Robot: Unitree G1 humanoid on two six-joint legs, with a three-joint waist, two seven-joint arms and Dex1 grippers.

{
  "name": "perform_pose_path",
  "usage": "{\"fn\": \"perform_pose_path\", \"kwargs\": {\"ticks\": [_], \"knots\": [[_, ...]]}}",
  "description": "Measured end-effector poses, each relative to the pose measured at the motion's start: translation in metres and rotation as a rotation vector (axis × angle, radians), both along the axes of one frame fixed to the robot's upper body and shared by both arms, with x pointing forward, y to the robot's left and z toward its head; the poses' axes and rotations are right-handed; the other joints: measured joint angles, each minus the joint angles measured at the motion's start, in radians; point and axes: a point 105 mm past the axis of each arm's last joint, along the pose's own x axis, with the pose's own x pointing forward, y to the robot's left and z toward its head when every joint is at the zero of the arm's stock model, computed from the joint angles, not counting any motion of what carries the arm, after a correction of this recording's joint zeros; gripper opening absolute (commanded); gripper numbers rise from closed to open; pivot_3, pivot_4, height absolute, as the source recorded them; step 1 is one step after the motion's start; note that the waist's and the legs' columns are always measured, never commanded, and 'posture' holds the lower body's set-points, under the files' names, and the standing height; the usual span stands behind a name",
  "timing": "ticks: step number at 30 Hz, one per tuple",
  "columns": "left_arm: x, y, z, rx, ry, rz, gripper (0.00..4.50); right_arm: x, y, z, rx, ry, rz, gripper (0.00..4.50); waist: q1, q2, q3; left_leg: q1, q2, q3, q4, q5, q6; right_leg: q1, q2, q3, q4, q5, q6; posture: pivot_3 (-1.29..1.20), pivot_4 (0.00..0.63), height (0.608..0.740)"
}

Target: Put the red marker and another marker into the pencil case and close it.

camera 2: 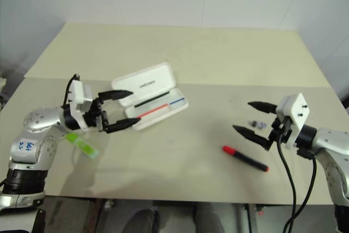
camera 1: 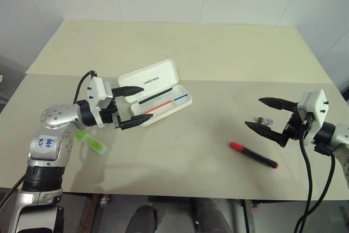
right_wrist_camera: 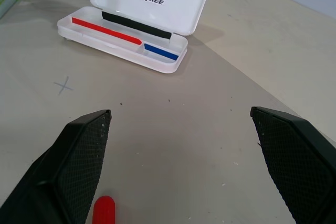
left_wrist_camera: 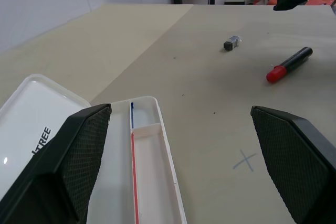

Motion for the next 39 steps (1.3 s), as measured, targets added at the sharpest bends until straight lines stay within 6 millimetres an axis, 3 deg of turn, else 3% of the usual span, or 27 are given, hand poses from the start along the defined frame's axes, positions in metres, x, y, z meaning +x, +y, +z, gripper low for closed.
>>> {"fn": "perform_pose_path", "kwargs": {"ticks": [7,13,17,19,26,39], "knots": [[0.0,0.001,-0.004,0.002,0.009,0.023,4.46,0.005,0.002,0.009,0.002,-0.038,0.012,4.5,-0.001,0.0,0.0,0.001,0.0,0.0,0.0,0.0,0.0,0.0,0.0,0.0,0.001,0.0,0.0,0.0,0.15,0.74],[-0.002,0.001,-0.013,0.01,0.029,0.042,4.46,0.011,0.018,0.012,0.021,-0.057,0.068,4.5,-0.001,0.0,0.0,0.001,0.0,0.0,0.001,0.0,0.0,0.0,0.0,0.0,0.001,0.0,0.0,0.0,0.15,0.74],[-0.006,0.004,-0.018,0.011,0.04,0.045,3.58,0.015,0.033,0.01,0.034,-0.063,0.11,4.5,-0.002,0.0,0.0,0.001,0.001,-0.001,0.001,0.0,0.0,0.0,0.0,0.001,0.001,0.0,0.0,0.0,0.15,0.74],[-0.006,0.007,-0.02,0.02,0.041,0.05,2.87,0.015,0.04,0.009,0.047,-0.061,0.129,4.5,-0.001,0.0,0.0,0.0,0.001,-0.001,0.0,0.0,0.0,-0.001,0.0,0.001,0.001,0.0,0.0,0.0,0.15,0.74],[0.005,0.024,-0.037,0.077,0.076,0.131,2.87,0.012,0.063,0.01,0.071,-0.08,0.181,4.5,0.0,0.0,0.0,0.0,0.0,-0.001,0.0,0.0,0.0,-0.001,-0.001,0.0,0.001,0.0,0.0,0.0,0.15,0.74],[0.012,0.002,-0.059,0.203,0.139,0.098,2.87,0.005,0.088,0.006,0.172,-0.092,0.194,4.5,-0.002,0.0,0.0,0.0,0.0,-0.002,0.0,0.0,0.0,-0.001,-0.001,0.0,0.002,0.0,0.0,0.0,0.15,0.74]]}}
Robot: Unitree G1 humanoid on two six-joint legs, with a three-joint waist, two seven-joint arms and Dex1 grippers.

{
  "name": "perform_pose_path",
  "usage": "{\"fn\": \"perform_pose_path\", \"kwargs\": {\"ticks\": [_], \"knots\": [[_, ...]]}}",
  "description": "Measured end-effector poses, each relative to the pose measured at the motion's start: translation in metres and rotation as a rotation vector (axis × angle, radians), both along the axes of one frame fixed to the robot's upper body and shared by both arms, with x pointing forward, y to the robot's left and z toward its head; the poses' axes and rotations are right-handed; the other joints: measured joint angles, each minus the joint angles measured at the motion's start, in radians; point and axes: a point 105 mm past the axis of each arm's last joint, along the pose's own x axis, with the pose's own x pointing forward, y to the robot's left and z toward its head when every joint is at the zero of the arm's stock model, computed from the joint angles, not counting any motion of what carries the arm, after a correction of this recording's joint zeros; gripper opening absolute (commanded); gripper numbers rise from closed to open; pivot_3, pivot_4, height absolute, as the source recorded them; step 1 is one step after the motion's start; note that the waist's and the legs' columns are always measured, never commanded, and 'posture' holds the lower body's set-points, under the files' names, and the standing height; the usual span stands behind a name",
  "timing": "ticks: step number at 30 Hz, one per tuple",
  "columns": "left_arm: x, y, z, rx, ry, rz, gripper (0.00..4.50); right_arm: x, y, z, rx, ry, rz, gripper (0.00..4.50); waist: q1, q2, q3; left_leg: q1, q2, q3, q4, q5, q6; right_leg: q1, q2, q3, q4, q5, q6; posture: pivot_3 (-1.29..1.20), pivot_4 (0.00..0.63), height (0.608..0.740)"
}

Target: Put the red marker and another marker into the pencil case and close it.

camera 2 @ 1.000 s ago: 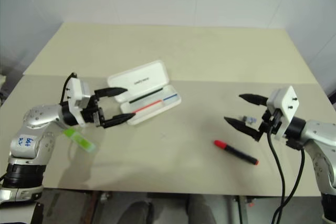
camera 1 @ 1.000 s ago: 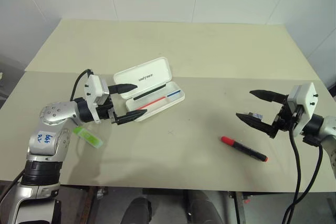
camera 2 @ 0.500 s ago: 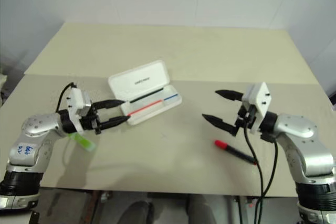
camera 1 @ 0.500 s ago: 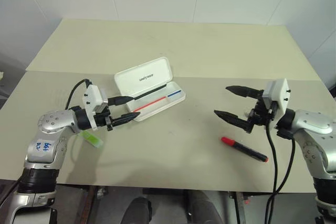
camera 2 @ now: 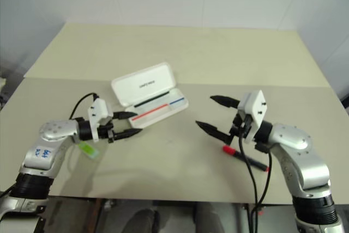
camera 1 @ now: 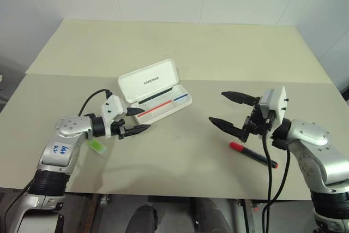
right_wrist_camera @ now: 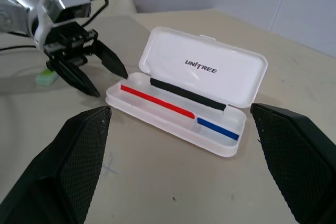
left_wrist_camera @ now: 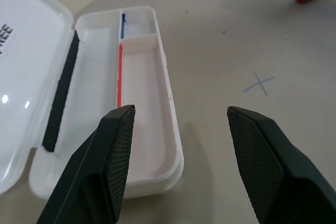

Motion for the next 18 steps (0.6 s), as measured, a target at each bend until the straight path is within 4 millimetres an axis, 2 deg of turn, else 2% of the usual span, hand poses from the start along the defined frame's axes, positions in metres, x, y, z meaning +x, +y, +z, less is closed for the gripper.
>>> {"fn": "perform_pose_path", "kwargs": {"ticks": [12,18], "knots": [[0.009,-0.002,-0.012,0.076,0.069,-0.007,2.87,-0.005,0.011,0.007,0.044,-0.049,-0.02,4.5,0.002,0.0,0.0,0.0,-0.001,0.0,0.0,0.0,0.0,0.0,0.0,-0.001,0.0,0.0,0.0,0.0,0.15,0.74],[0.013,-0.011,-0.015,0.123,0.098,-0.062,2.87,-0.007,0.013,0.013,0.069,-0.076,-0.037,4.5,0.001,0.0,0.0,0.0,-0.001,0.001,0.0,0.0,0.0,0.0,0.0,-0.001,0.0,0.0,0.0,0.0,0.15,0.74]]}}
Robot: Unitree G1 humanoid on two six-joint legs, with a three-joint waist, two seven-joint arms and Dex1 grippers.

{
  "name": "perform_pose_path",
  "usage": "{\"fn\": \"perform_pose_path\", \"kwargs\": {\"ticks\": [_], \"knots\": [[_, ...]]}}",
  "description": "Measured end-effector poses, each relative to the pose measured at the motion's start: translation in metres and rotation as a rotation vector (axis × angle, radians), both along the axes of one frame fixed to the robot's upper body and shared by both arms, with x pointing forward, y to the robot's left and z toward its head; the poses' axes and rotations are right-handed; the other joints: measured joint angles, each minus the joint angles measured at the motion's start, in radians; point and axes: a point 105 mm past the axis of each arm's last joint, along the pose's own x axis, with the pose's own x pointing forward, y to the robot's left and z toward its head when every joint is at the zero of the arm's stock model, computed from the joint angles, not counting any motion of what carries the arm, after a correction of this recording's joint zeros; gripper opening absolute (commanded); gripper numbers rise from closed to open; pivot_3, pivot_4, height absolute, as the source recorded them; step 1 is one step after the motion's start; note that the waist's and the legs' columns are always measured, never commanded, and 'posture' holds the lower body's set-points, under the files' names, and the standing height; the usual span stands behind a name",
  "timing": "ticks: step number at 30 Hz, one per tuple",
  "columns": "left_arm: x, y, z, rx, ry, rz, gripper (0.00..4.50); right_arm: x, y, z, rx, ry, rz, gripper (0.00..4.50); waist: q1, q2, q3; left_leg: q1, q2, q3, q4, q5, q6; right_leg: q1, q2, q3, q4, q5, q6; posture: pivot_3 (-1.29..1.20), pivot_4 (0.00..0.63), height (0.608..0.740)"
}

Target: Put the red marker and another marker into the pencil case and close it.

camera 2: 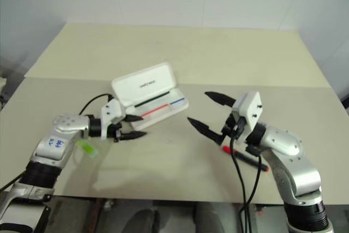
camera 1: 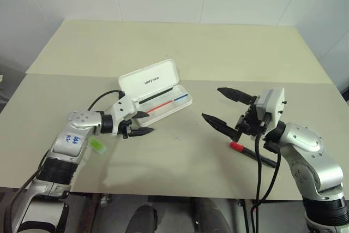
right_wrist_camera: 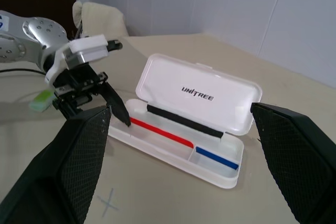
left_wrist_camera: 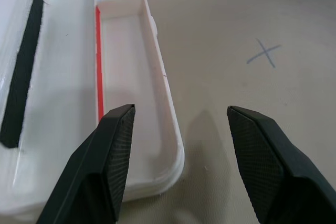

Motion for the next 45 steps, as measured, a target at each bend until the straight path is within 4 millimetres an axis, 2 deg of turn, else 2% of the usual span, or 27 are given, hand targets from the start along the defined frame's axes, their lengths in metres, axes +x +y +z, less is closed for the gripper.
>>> {"fn": "perform_pose_path", "kwargs": {"ticks": [4,6,9,13,14,24,33,42,45], "knots": [[0.003,-0.001,-0.002,0.027,0.015,-0.01,2.87,0.0,0.001,0.003,0.01,-0.012,-0.007,4.5,0.0,0.0,0.0,0.0,0.0,0.0,0.0,0.0,0.0,0.0,0.001,0.0,0.0,0.0,0.0,0.0,0.15,0.74],[0.004,-0.003,-0.002,0.043,0.02,-0.024,2.51,0.001,0.002,0.005,0.012,-0.024,-0.011,4.5,0.0,0.0,0.0,0.0,0.0,0.0,0.0,0.0,0.0,0.0,0.0,0.0,0.0,0.0,0.0,0.0,0.15,0.74],[0.006,-0.004,-0.002,0.055,0.029,-0.028,1.69,0.001,0.003,0.01,0.013,-0.045,-0.01,4.5,0.0,0.0,0.0,0.0,0.0,0.001,0.0,0.0,0.0,0.0,0.0,0.0,0.001,0.0,0.0,0.0,0.15,0.74],[0.007,-0.004,-0.001,0.076,0.019,-0.04,0.23,0.001,0.004,0.012,0.014,-0.056,-0.008,4.5,0.0,0.0,0.0,0.0,0.0,0.0,0.0,0.0,0.0,0.0,0.001,0.0,0.001,0.0,0.0,0.0,0.15,0.74],[0.007,-0.004,-0.001,0.082,0.017,-0.044,0.01,0.001,0.004,0.012,0.014,-0.057,-0.008,4.5,0.0,0.0,0.0,0.0,0.0,0.0,0.0,0.0,0.0,0.0,0.001,0.0,0.0,0.0,0.0,0.0,0.15,0.74],[0.004,-0.009,0.001,0.123,-0.009,-0.106,0.01,0.003,0.006,0.022,0.016,-0.09,0.001,4.5,0.001,0.0,0.0,-0.001,0.0,0.001,0.001,0.0,0.0,0.0,0.0,-0.001,0.001,0.0,0.0,0.0,0.15,0.74],[-0.022,-0.032,0.016,0.118,-0.02,-0.302,0.01,0.005,0.006,0.022,0.016,-0.087,0.004,4.5,0.0,0.0,0.0,-0.003,0.0,0.0,0.001,0.0,0.0,0.0,0.0,-0.003,0.001,0.0,0.0,0.0,0.15,0.74],[-0.045,-0.036,0.003,0.16,0.058,-0.363,0.01,0.006,0.007,0.026,0.015,-0.1,0.014,4.5,0.0,0.0,0.0,-0.003,0.0,0.0,0.002,0.0,0.0,-0.001,0.0,-0.003,0.001,0.0,0.0,0.0,0.15,0.74],[-0.047,-0.035,0.002,0.167,0.077,-0.349,0.01,0.006,0.007,0.026,0.015,-0.099,0.014,4.5,0.0,0.0,0.0,-0.003,0.0,0.0,0.002,0.0,0.0,-0.001,0.0,-0.003,0.001,0.0,0.0,0.0,0.15,0.74]]}}
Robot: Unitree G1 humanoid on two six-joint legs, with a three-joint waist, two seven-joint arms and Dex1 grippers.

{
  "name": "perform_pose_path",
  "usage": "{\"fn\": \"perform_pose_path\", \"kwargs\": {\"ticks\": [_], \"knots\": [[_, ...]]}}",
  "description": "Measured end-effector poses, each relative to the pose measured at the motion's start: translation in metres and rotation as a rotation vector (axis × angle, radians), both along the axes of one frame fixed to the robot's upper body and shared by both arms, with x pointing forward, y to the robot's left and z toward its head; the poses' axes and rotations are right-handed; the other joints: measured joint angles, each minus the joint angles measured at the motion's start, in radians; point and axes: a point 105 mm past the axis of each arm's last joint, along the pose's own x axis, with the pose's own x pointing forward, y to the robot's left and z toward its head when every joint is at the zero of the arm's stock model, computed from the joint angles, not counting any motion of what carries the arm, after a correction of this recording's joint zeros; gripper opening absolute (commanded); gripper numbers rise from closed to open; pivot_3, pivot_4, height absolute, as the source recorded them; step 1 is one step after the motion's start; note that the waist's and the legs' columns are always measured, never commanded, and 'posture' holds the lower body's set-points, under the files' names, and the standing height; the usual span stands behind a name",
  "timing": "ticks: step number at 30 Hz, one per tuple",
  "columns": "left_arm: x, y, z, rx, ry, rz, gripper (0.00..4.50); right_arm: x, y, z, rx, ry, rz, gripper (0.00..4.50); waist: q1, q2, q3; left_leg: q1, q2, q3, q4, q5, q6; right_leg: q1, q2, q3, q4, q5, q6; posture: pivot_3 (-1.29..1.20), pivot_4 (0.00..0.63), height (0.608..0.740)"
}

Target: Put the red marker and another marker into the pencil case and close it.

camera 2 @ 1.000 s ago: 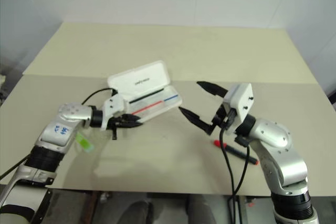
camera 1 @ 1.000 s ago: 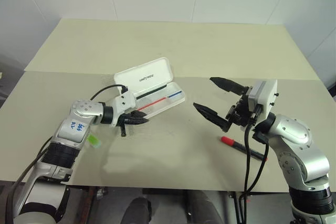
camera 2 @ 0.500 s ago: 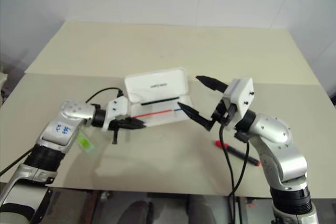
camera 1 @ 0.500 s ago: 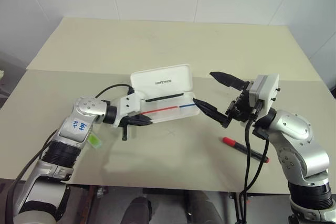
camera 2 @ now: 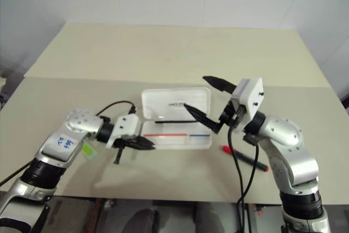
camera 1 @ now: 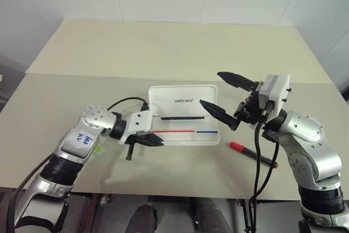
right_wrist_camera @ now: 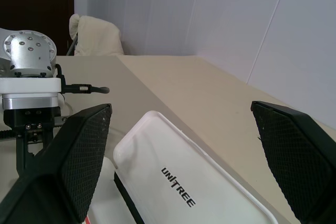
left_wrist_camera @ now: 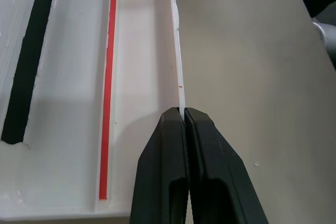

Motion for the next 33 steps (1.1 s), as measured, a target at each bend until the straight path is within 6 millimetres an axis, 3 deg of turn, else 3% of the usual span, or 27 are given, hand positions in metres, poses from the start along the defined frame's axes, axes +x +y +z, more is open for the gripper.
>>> {"fn": "perform_pose_path", "kwargs": {"ticks": [9,12,15,33], "knots": [[-0.006,-0.004,-0.002,0.005,0.01,-0.009,0.01,0.001,0.0,-0.001,-0.003,0.012,-0.001,4.5,0.0,0.0,0.0,0.0,0.0,0.0,0.0,0.0,0.0,0.0,0.0,0.0,0.0,0.0,0.0,0.0,0.15,0.74],[-0.006,-0.004,-0.002,0.006,0.001,-0.008,0.64,0.001,0.0,-0.001,-0.003,0.011,0.0,4.5,0.0,0.0,0.0,0.0,0.0,0.0,0.0,0.0,0.0,0.0,0.0,0.0,0.0,0.0,0.0,0.0,0.15,0.74],[-0.005,-0.005,-0.002,0.009,-0.012,-0.008,1.62,0.001,0.001,0.002,-0.003,0.003,0.002,4.5,0.0,0.0,0.0,0.0,0.0,0.0,0.0,0.0,0.0,0.0,0.0,0.0,0.0,0.0,0.0,0.0,0.15,0.74],[-0.018,-0.001,0.001,-0.02,0.019,-0.043,1.62,0.004,0.002,0.002,-0.002,0.008,0.014,4.5,-0.001,0.0,0.0,0.0,0.0,0.0,0.0,0.0,0.0,0.0,0.0,0.0,0.0,0.0,0.0,0.0,0.15,0.74]]}}
